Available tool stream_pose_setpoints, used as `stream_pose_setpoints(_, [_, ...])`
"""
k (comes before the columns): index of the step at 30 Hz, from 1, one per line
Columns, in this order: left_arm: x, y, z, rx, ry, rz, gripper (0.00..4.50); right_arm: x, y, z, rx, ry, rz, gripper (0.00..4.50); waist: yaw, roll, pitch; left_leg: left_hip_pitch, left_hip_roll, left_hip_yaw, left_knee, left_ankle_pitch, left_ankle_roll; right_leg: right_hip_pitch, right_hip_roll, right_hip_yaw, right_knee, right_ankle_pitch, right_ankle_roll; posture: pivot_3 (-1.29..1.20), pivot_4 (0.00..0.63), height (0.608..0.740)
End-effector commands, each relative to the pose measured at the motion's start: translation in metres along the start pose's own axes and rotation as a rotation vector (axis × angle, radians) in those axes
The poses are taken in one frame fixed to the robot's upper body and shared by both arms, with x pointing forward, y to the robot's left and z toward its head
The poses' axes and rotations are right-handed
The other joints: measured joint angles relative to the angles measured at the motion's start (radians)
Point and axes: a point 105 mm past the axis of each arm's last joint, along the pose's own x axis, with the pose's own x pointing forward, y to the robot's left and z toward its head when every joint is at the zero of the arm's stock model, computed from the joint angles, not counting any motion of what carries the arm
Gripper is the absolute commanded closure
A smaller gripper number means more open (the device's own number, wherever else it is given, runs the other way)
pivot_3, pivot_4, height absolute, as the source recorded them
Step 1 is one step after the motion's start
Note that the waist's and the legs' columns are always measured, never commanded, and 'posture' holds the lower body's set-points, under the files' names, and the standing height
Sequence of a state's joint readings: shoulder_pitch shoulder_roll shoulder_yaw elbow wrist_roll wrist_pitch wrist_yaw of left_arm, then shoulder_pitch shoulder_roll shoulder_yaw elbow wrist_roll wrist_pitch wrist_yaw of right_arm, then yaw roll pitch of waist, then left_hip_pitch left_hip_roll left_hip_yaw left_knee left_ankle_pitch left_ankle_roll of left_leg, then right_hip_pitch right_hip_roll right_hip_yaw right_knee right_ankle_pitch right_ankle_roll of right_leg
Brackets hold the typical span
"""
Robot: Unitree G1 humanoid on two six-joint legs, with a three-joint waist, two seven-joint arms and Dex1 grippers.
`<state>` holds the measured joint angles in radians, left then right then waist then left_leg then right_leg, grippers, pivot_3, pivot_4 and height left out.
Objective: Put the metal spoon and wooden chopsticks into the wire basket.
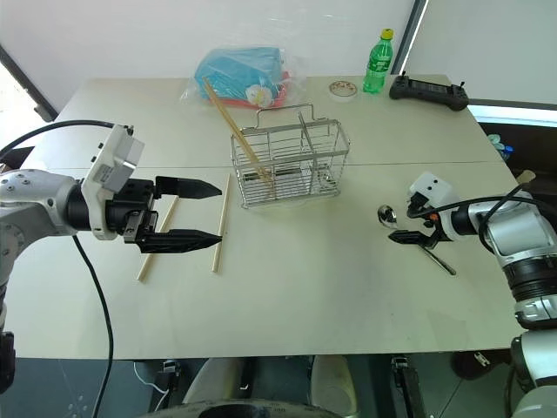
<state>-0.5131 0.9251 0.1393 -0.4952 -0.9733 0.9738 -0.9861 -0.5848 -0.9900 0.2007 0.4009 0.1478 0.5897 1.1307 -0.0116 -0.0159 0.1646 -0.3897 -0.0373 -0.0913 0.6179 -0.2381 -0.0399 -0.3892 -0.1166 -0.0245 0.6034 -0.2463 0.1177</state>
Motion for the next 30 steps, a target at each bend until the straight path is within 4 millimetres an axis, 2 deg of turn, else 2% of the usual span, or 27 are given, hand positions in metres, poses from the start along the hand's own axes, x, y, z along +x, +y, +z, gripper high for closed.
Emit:
stream_pose_setpoints(1, [-0.004,-0.002,0.012,0.051,-0.023,0.02,0.02,0.0,0.0,0.003,-0.021,0.004,0.007,0.0,-0.001,0.0,0.0,0.0,0.0,0.0,0.0,0.0,0.0,0.0,0.0,0.0,0.0,0.0,0.0,0.0,0.15,0.72])
stream_pose_setpoints(3, [-0.005,-0.001,0.013,0.055,-0.025,0.028,0.02,0.001,0.002,-0.001,-0.018,0.011,0.02,0.0,-0.001,0.0,0.0,0.0,0.0,0.0,0.0,0.0,0.0,0.0,0.0,0.0,0.0,0.0,0.0,0.0,0.15,0.72])
stream_pose_setpoints(6, [-0.005,0.0,0.014,0.059,-0.027,0.032,0.0,0.003,0.004,-0.004,-0.009,0.005,0.027,0.85,0.0,0.0,0.0,0.001,0.0,0.0,0.0,0.0,0.0,0.0,0.0,0.0,0.001,0.0,0.0,0.0,0.15,0.72])
stream_pose_setpoints(8, [-0.004,0.0,0.013,0.061,-0.028,0.033,0.0,0.003,0.005,-0.005,-0.006,0.0,0.027,1.71,-0.001,0.0,0.0,0.001,0.0,0.0,0.0,0.0,0.0,0.0,0.0,0.0,0.002,0.0,0.0,0.0,0.15,0.72])
stream_pose_setpoints(13, [-0.004,0.003,0.015,0.07,-0.034,0.033,0.0,0.005,0.006,-0.005,0.004,-0.008,0.023,4.35,-0.001,-0.001,-0.001,0.001,0.0,0.0,0.001,0.0,0.0,0.0,0.0,0.0,0.003,0.0,0.0,0.0,0.15,0.72])
stream_pose_setpoints(21, [-0.003,0.008,0.02,0.087,-0.045,0.041,0.0,0.004,0.005,-0.009,0.019,-0.018,-0.001,4.43,0.0,-0.001,-0.001,0.002,0.0,0.0,0.007,0.0,0.0,0.001,0.0,0.001,0.008,-0.001,-0.002,0.0,0.15,0.72])
stream_pose_setpoints(24, [-0.003,0.011,0.022,0.095,-0.049,0.045,0.0,-0.001,0.0,-0.003,-0.003,-0.057,-0.048,4.43,0.0,-0.001,0.0,0.002,0.0,0.0,0.008,0.0,0.0,0.001,0.0,0.001,0.009,-0.001,-0.002,0.0,0.15,0.72])
stream_pose_setpoints(27, [-0.003,0.016,0.025,0.102,-0.062,0.059,0.0,-0.015,0.002,0.02,-0.038,-0.191,-0.074,4.43,0.003,-0.001,0.0,0.001,0.0,0.0,0.009,0.0,0.0,0.001,0.0,0.001,0.009,-0.002,-0.003,0.0,0.15,0.72])
stream_pose_setpoints(30, [-0.004,0.023,0.029,0.112,-0.081,0.084,0.0,-0.037,0.02,0.054,-0.08,-0.393,-0.05,4.43,-0.001,-0.001,0.0,0.0,0.0,0.001,0.009,0.0,0.0,0.0,0.0,0.002,0.009,-0.001,-0.001,0.0,0.15,0.72])
